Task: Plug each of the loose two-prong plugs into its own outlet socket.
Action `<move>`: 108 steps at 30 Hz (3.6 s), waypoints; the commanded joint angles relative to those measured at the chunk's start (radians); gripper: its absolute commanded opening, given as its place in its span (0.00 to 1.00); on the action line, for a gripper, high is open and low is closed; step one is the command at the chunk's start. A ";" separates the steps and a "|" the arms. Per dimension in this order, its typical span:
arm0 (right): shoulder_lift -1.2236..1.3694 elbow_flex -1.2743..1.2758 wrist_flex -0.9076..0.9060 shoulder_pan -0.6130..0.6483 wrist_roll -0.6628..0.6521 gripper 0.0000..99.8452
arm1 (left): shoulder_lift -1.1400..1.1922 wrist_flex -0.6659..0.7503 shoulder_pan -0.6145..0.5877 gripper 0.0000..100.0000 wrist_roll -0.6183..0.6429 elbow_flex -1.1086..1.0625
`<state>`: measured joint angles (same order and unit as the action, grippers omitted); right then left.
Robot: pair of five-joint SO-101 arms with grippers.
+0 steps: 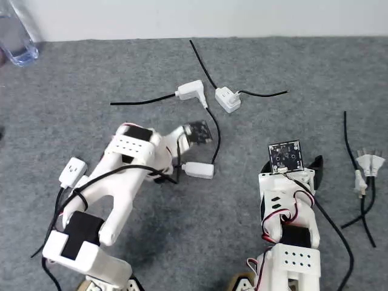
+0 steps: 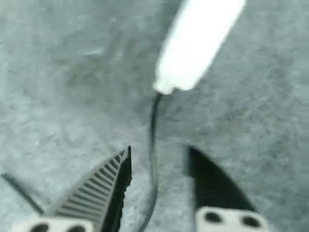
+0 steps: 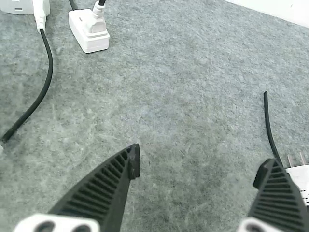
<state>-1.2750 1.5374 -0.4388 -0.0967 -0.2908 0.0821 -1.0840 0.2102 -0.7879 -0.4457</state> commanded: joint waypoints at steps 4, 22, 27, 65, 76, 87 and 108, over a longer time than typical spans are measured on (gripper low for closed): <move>-0.004 -0.014 0.012 0.008 0.006 0.37 | -0.044 -0.032 -0.028 0.30 0.018 0.113; -0.005 -0.014 0.021 0.001 0.006 0.37 | -0.029 -0.110 0.276 0.01 0.017 0.119; -0.005 -0.014 0.021 -0.001 0.006 0.37 | 0.008 -0.048 0.284 0.01 0.017 0.045; -0.010 -0.015 0.022 -0.021 0.009 0.37 | 0.063 0.029 0.222 0.01 0.021 0.199; -0.008 -0.015 0.022 -0.021 0.009 0.37 | 0.075 -0.041 0.169 0.28 0.083 0.260; -0.007 -0.015 0.022 -0.019 0.008 0.37 | 0.075 0.244 0.170 0.30 0.083 0.119; -0.007 -0.015 0.022 -0.019 0.008 0.37 | 0.279 0.227 0.170 0.30 0.081 0.263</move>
<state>-1.2750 1.5374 -0.4388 -0.1135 -0.2877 0.3598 -0.8447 0.3836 -0.7127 -0.2401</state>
